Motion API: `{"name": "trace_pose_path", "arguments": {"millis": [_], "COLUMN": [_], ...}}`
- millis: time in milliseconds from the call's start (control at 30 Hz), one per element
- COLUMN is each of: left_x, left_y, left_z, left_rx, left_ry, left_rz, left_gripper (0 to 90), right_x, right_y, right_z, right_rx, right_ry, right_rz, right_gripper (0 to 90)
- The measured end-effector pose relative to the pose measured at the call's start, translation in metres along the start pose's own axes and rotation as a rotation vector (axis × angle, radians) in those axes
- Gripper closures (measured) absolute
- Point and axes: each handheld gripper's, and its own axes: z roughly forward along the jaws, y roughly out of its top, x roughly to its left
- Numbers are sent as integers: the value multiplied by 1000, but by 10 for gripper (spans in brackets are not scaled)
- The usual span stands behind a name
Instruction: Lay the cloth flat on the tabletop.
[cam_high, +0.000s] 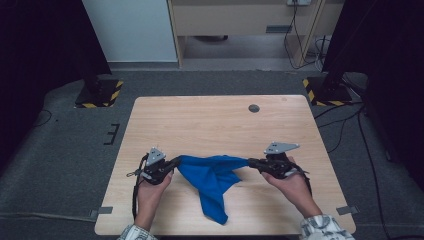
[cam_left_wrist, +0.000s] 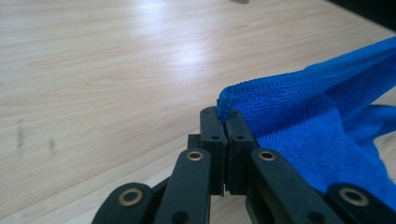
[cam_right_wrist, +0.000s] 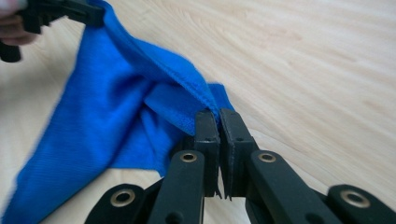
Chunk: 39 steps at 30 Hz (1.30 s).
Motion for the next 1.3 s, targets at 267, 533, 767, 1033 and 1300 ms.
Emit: {"name": "trace_pose_path", "arguments": {"millis": [267,533,767,1033,1300], "left_x": [-1,28,25,22,22], "left_y": [6,-7,-7,-7,-7], "left_z": [17,21,20,18,19], "left_rx": [88,145,126,120,117], "left_ry": [12,58,48,51,50], "left_rz": [77,-4,-6,-3,2], "left_gripper": [879,879,879,878,878], "right_x": [-2,-26,-27,-26,-28], "right_y": [6,3,3,-5,-21], "right_z": [-11,53,64,38,39], "right_rx": [120,206,150,48,23], "right_ry": [-40,-74,-88,-100,-101], "right_rz": [20,80,102,100,98], "right_gripper": [852,858,713,437,265]}}
